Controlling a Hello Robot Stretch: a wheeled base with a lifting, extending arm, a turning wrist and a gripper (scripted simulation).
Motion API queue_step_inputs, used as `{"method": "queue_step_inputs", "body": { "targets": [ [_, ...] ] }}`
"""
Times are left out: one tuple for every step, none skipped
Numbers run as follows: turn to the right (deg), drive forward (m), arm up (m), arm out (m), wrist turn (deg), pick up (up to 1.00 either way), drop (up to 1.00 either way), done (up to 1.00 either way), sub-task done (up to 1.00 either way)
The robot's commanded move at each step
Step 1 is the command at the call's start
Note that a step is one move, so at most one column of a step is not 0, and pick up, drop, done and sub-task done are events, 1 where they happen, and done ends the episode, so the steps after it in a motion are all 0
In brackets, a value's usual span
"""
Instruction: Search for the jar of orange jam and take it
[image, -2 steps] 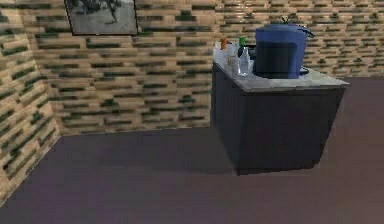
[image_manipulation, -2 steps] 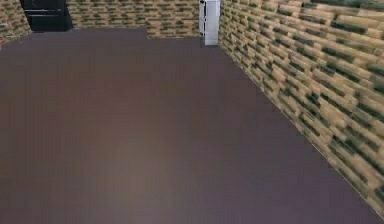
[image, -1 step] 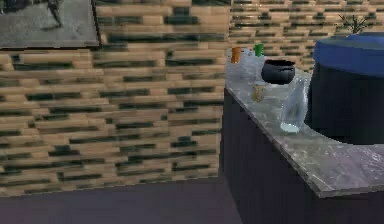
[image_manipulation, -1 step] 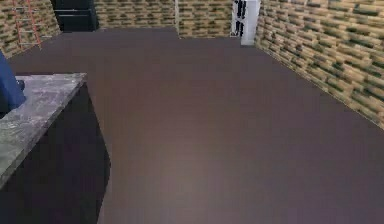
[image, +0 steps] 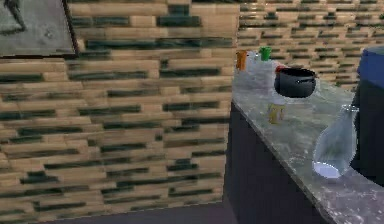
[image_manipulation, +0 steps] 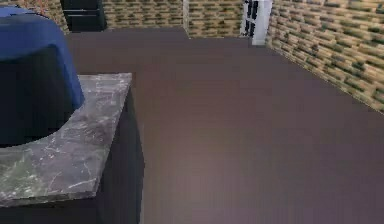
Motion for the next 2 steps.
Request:
{"method": "queue_step_inputs", "body": {
  "targets": [
    [-45.0, 0.00, 0.00, 0.00, 0.0, 0.00, 0.00, 0.00, 0.00],
    [-18.0, 0.00, 0.00, 0.00, 0.0, 0.00, 0.00, 0.00, 0.00]
  ]
}}
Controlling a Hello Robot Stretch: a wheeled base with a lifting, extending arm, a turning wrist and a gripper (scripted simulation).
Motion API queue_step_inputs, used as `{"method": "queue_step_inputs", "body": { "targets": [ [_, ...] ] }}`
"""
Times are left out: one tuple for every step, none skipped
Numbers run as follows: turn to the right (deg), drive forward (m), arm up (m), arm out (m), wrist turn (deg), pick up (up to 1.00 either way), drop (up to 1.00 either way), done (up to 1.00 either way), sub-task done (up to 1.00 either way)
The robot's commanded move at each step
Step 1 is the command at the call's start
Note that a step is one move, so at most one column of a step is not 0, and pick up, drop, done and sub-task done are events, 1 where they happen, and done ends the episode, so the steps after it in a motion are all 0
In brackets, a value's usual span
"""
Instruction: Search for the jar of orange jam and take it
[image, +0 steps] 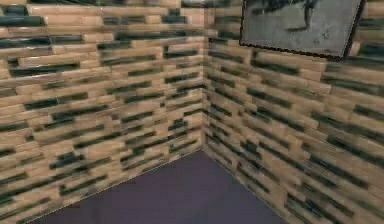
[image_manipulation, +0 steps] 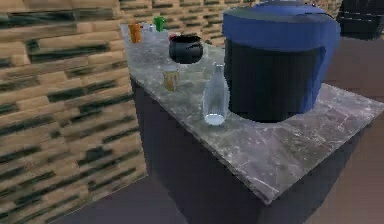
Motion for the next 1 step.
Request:
{"method": "queue_step_inputs", "body": {
  "targets": [
    [45.0, 0.00, 0.00, 0.00, 0.0, 0.00, 0.00, 0.00, 0.00]
  ]
}}
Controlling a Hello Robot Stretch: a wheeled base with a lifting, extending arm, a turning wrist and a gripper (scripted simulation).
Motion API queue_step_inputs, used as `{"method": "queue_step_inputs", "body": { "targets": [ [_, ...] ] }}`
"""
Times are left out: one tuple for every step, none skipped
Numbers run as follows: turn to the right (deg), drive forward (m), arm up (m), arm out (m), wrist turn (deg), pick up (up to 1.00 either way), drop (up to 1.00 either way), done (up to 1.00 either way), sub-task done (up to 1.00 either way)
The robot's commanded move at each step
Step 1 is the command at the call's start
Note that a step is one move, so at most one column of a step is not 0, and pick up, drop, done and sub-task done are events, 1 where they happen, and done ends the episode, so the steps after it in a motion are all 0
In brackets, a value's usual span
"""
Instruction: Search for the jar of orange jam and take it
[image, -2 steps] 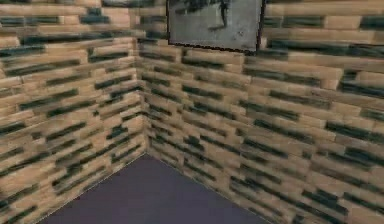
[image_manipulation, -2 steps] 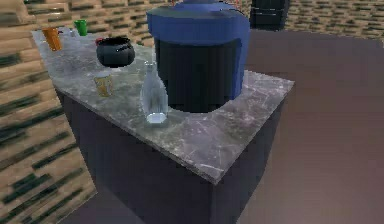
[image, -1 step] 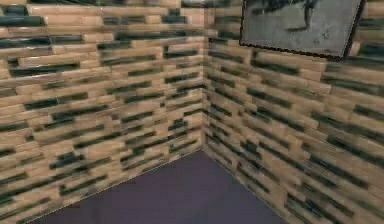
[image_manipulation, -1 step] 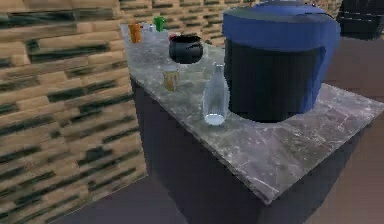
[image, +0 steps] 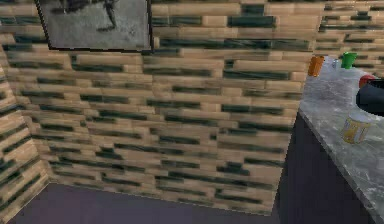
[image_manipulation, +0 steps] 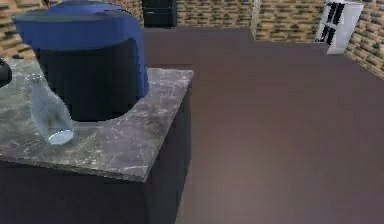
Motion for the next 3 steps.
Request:
{"method": "queue_step_inputs", "body": {
  "targets": [
    [12.0, 0.00, 0.00, 0.00, 0.0, 0.00, 0.00, 0.00, 0.00],
    [0.0, 0.70, 0.00, 0.00, 0.0, 0.00, 0.00, 0.00, 0.00],
    [-21.0, 0.00, 0.00, 0.00, 0.0, 0.00, 0.00, 0.00, 0.00]
  ]
}}
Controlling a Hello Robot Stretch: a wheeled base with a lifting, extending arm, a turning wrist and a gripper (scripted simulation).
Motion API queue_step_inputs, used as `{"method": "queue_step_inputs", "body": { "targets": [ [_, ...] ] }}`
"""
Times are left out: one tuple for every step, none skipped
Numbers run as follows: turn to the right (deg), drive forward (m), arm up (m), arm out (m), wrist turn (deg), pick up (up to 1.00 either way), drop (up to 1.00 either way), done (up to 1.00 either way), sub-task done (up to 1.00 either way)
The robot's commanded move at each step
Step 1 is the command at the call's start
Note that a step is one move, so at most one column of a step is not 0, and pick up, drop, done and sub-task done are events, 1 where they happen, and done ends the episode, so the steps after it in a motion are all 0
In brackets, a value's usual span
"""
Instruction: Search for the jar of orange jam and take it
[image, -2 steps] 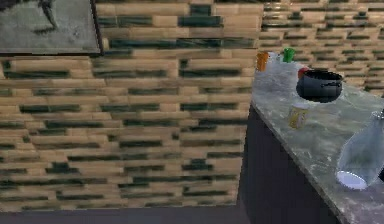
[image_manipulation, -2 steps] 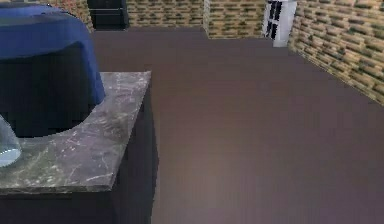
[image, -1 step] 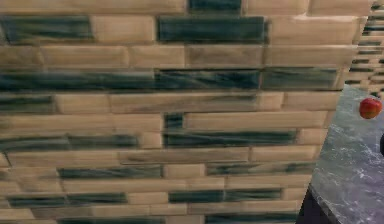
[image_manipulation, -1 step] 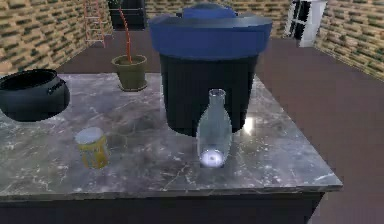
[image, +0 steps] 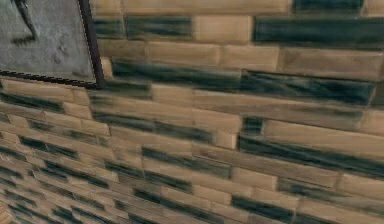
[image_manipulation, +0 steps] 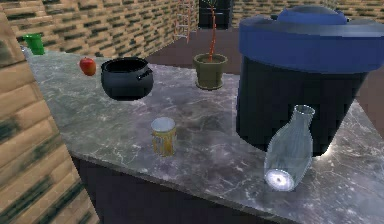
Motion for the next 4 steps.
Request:
{"method": "queue_step_inputs", "body": {
  "targets": [
    [0.0, 0.00, 0.50, 0.00, 0.0, 0.00, 0.00, 0.00, 0.00],
    [0.0, 0.00, 0.38, 0.00, 0.0, 0.00, 0.00, 0.00, 0.00],
    [0.0, 0.00, 0.00, 0.22, 0.0, 0.00, 0.00, 0.00, 0.00],
    [0.0, 0.00, 0.00, 0.00, 45.0, 0.00, 0.00, 0.00, 0.00]
  ]
}}
